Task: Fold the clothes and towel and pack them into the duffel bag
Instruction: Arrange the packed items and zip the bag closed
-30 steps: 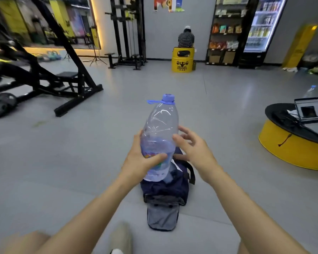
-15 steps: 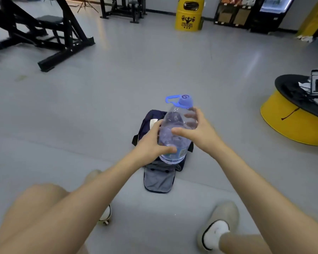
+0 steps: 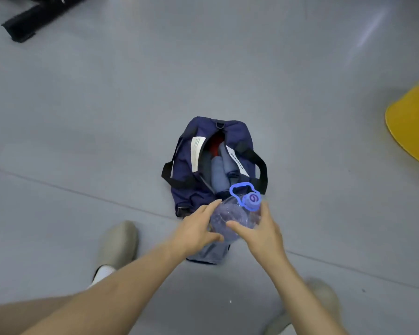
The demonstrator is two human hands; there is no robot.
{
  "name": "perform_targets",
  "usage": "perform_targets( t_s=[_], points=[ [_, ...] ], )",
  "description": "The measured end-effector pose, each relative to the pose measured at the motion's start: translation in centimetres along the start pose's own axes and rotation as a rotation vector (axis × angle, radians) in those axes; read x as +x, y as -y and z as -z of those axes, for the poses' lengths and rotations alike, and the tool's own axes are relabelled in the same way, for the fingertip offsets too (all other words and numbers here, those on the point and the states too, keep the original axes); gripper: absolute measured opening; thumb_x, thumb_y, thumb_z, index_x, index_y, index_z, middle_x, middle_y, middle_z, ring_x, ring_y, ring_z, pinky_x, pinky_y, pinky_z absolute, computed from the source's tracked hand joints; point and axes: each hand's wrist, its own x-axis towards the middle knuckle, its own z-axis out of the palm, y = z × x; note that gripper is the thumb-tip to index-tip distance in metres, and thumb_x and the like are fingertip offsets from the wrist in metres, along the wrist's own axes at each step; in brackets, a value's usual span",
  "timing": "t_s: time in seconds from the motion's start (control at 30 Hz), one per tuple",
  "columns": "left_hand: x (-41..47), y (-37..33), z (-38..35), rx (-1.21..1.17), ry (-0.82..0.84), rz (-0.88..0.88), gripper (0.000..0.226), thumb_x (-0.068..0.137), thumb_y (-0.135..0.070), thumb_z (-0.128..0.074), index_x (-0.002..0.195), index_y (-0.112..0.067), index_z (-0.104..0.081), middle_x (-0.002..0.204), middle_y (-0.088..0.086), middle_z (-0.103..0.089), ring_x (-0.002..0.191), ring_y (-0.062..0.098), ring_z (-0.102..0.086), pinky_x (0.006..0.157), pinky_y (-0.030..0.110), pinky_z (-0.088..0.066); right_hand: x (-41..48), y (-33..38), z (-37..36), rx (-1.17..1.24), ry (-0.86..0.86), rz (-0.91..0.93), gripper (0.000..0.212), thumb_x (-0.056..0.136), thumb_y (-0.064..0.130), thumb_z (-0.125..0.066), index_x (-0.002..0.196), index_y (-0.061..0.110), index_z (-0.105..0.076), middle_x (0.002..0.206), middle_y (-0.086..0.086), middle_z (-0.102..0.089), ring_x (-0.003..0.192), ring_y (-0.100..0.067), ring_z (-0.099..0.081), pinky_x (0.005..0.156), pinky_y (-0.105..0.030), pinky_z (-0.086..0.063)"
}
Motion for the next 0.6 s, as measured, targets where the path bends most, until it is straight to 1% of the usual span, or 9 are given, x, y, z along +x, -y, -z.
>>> perform_targets(
  t_s=[0.07, 0.1, 0.2, 0.27, 0.33, 0.4, 0.43, 0.5, 0.6],
  points=[
    [1.1, 1.5, -1.2, 0.041, 0.04, 0.035, 0.096, 0.076, -0.04, -0.074, 0.155, -0.042, -0.02, 0.146, -0.01, -0.043, 0.128, 0.019, -0.05, 0.103, 0.039, -0.045, 0.7, -1.2, -0.8, -0.019, 0.01, -0.028, 0.064, 0.067, 0.048, -0.086, 0.112, 0.061, -0.042, 0.108, 0.036, -0.061, 0.102, 0.014, -0.055, 0.079, -0.018, -0.043],
    [1.7, 2.4, -1.6, 0.093, 0.028, 0.039, 0.087, 0.082, -0.033, -0.07, 0.155, -0.037, -0.025, 0.144, -0.006, -0.045, 0.127, 0.022, -0.051, 0.101, 0.038, -0.045, 0.9, -1.9, -1.2, -0.035, 0.017, -0.038, 0.065, 0.067, 0.049, -0.085, 0.113, 0.061, -0.041, 0.11, 0.035, -0.06, 0.103, 0.012, -0.055, 0.079, -0.019, -0.043],
    [3.8, 4.5, -1.5, 0.285, -0.11, 0.0, 0.057, 0.094, -0.016, -0.057, 0.148, -0.029, -0.043, 0.138, -0.001, -0.049, 0.109, 0.032, -0.062, 0.089, 0.04, -0.049, 1.4, -4.3, -2.0, -0.074, 0.014, -0.055, 0.066, 0.067, 0.048, -0.084, 0.115, 0.058, -0.04, 0.116, 0.03, -0.058, 0.107, 0.001, -0.056, 0.085, -0.028, -0.046],
    [5.2, 4.9, -1.2, 0.412, -0.127, -0.067, 0.058, 0.096, -0.016, -0.057, 0.149, -0.031, -0.04, 0.149, -0.002, -0.041, 0.094, 0.033, -0.065, 0.08, 0.042, -0.053, 1.3, -5.8, -2.4, -0.072, -0.006, -0.065, 0.073, 0.066, 0.049, -0.085, 0.123, 0.054, -0.039, 0.122, 0.027, -0.058, 0.112, -0.003, -0.056, 0.09, -0.031, -0.047],
    [6.6, 4.6, -1.3, 0.522, -0.111, -0.143, 0.071, 0.094, -0.019, -0.062, 0.154, -0.035, -0.029, 0.16, 0.0, -0.026, 0.087, 0.032, -0.064, 0.07, 0.039, -0.051, 1.1, -7.1, -2.6, -0.04, -0.038, -0.079, 0.078, 0.066, 0.049, -0.086, 0.127, 0.054, -0.037, 0.126, 0.026, -0.057, 0.114, -0.004, -0.057, 0.093, -0.033, -0.049],
    [7.8, 4.3, -1.5, 0.602, -0.093, -0.174, 0.078, 0.093, -0.02, -0.064, 0.157, -0.036, -0.022, 0.164, 0.003, -0.017, 0.089, 0.029, -0.06, 0.064, 0.034, -0.042, 0.8, -7.8, -2.9, -0.005, -0.059, -0.09, 0.079, 0.066, 0.047, -0.086, 0.125, 0.06, -0.034, 0.126, 0.027, -0.056, 0.112, -0.005, -0.058, 0.092, -0.033, -0.049],
    [8.5, 4.2, -1.6, 0.64, -0.082, -0.171, 0.077, 0.094, -0.02, -0.063, 0.157, -0.034, -0.021, 0.163, 0.004, -0.017, 0.092, 0.029, -0.06, 0.064, 0.034, -0.041, 0.7, -8.1, -3.0, 0.021, -0.072, -0.092, 0.079, 0.066, 0.047, -0.086, 0.122, 0.062, -0.033, 0.125, 0.028, -0.057, 0.111, -0.005, -0.059, 0.091, -0.033, -0.05],
    [9.8, 3.9, -1.7, 0.699, -0.084, -0.136, 0.069, 0.096, -0.021, -0.061, 0.155, -0.031, -0.026, 0.153, 0.006, -0.03, 0.096, 0.031, -0.06, 0.065, 0.037, -0.044, 0.6, -8.4, -3.2, 0.069, -0.085, -0.086, 0.08, 0.065, 0.048, -0.087, 0.121, 0.066, -0.033, 0.123, 0.031, -0.057, 0.107, -0.003, -0.061, 0.092, -0.034, -0.051],
    [11.0, 3.6, -1.1, 0.725, -0.101, -0.131, 0.049, 0.095, -0.016, -0.056, 0.142, -0.025, -0.046, 0.123, 0.006, -0.048, 0.095, 0.033, -0.06, 0.063, 0.039, -0.043, 0.8, -8.5, -3.4, 0.105, -0.061, -0.065, 0.086, 0.064, 0.048, -0.087, 0.129, 0.064, -0.034, 0.124, 0.032, -0.057, 0.107, 0.002, -0.061, 0.094, -0.032, -0.053]
  ],
)
